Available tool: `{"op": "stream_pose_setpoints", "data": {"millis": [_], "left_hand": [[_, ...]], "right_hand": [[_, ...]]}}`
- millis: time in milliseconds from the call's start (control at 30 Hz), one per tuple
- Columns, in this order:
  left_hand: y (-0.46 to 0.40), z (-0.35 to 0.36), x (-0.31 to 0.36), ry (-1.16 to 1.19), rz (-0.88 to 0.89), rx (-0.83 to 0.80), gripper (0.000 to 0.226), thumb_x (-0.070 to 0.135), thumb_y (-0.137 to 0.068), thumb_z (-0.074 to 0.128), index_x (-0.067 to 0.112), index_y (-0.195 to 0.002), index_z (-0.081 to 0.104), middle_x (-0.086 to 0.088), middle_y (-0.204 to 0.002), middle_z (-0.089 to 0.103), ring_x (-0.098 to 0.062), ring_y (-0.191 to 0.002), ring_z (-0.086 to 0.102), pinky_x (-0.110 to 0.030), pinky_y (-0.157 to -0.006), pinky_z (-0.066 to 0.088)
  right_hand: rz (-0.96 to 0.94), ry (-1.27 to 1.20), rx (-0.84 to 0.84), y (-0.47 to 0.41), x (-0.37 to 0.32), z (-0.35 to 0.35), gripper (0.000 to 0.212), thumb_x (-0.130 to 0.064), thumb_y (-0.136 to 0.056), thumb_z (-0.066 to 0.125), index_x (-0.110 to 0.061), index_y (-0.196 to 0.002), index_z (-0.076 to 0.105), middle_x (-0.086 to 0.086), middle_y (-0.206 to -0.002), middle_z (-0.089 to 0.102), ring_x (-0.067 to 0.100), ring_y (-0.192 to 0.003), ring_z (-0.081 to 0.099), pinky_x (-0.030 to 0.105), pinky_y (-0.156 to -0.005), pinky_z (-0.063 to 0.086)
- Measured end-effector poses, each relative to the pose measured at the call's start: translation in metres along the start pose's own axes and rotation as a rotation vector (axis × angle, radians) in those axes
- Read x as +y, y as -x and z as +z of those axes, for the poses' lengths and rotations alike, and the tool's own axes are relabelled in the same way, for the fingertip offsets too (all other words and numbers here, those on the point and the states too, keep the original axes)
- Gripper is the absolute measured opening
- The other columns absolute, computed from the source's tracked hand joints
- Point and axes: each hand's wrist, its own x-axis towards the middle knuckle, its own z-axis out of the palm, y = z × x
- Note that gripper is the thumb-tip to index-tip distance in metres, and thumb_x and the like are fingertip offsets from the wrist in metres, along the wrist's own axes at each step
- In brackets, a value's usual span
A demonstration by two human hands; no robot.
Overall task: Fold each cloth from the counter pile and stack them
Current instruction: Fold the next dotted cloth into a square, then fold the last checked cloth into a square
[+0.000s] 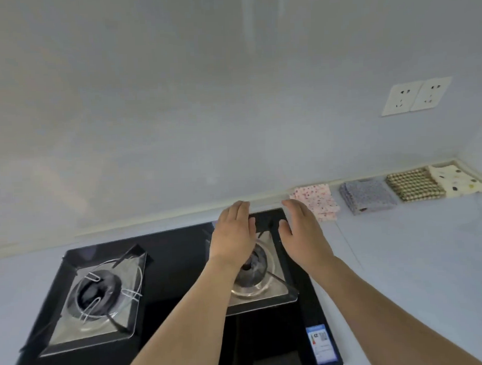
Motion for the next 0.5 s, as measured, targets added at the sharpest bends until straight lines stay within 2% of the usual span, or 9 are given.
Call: {"op": "stream_pose_setpoints", "data": {"millis": [133, 233, 500], "left_hand": [[0.023, -0.039, -0.042, 0.008, -0.094, 0.114, 0.044, 0.029, -0.103, 0.036, 0.014, -0.144, 0.037, -0.002, -0.148, 0.041, -0.020, -0.137, 0.035, -0.034, -0.114, 0.032], [0.052, -0.064, -0.086, -0.033, -0.097, 0.113, 0.044, 0.027, -0.102, 0.039, 0.012, -0.143, 0.040, -0.004, -0.146, 0.044, -0.022, -0.135, 0.039, -0.034, -0.114, 0.033], [0.148, -0.147, -0.255, -0.046, -0.242, 0.159, 0.046, 0.028, -0.102, 0.038, 0.011, -0.145, 0.037, -0.005, -0.150, 0.040, -0.022, -0.137, 0.035, -0.033, -0.114, 0.028]], "right_hand": [[-0.066, -0.006, -0.082, -0.003, -0.053, 0.025, 0.044, -0.016, -0.097, 0.046, -0.014, -0.140, 0.038, 0.001, -0.146, 0.039, 0.018, -0.134, 0.037, 0.027, -0.109, 0.029], [-0.086, -0.039, -0.116, 0.004, -0.095, 0.049, 0.043, -0.017, -0.098, 0.045, -0.015, -0.140, 0.038, 0.000, -0.145, 0.040, 0.014, -0.134, 0.038, 0.024, -0.109, 0.028], [-0.190, -0.043, -0.234, 0.039, -0.245, 0.155, 0.045, -0.020, -0.099, 0.042, -0.016, -0.143, 0.036, -0.001, -0.148, 0.038, 0.014, -0.136, 0.035, 0.029, -0.112, 0.027]]}}
